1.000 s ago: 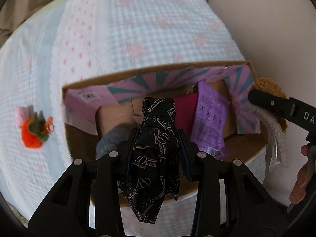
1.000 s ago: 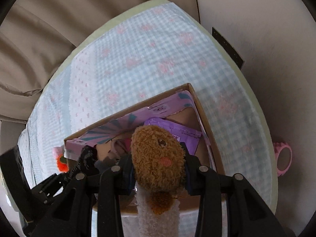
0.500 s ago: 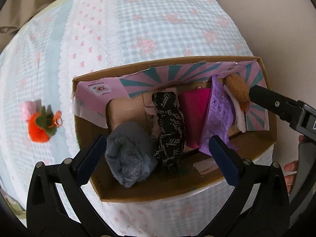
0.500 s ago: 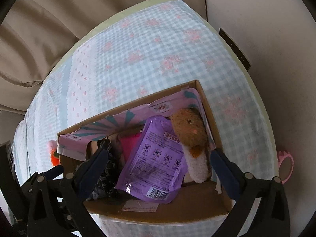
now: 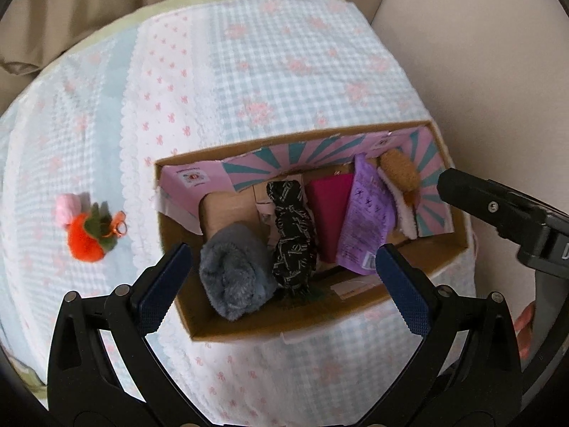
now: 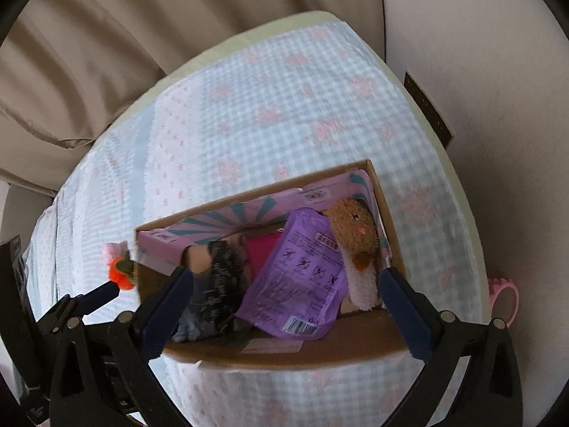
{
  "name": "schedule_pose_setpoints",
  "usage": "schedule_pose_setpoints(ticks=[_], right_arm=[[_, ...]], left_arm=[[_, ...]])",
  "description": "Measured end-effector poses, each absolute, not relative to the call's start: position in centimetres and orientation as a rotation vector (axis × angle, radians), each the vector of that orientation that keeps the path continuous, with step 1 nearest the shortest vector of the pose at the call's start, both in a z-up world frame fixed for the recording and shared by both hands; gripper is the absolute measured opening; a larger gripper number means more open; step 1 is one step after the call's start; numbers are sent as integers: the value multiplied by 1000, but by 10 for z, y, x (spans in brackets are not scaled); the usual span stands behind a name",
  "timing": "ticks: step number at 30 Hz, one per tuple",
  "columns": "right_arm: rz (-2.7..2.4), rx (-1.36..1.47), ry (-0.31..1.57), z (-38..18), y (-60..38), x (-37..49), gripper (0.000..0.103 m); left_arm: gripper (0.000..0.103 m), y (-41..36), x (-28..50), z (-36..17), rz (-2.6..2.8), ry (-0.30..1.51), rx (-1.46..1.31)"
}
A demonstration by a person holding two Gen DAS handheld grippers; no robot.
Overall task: Organize soft objects
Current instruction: 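Withdraw both tools from the box toward the pink hair tie and orange pompom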
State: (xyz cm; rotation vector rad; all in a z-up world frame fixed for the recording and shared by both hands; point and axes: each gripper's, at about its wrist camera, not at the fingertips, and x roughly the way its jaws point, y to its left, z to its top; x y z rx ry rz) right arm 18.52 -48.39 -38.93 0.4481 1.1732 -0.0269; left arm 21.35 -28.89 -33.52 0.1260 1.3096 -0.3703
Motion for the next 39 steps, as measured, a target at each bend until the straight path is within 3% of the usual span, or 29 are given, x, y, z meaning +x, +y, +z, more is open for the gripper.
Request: schedule_pose_setpoints(ticks=[13,22,29,39], right_arm=[[-21,220,989,-246,-422,127,103],[-25,115,861,-180,-373,73,103],[-8,133,814,-163,-338,55,103],[75,148,825,-182,-272,70,103]], left_arm=[[103,-216,164,-212,-347,1104,13],[103,-136,118,-126,-274,925,-11],[103,-78,87,-92,-239,824,-21],[103,8,101,-105,-193,860,-88]])
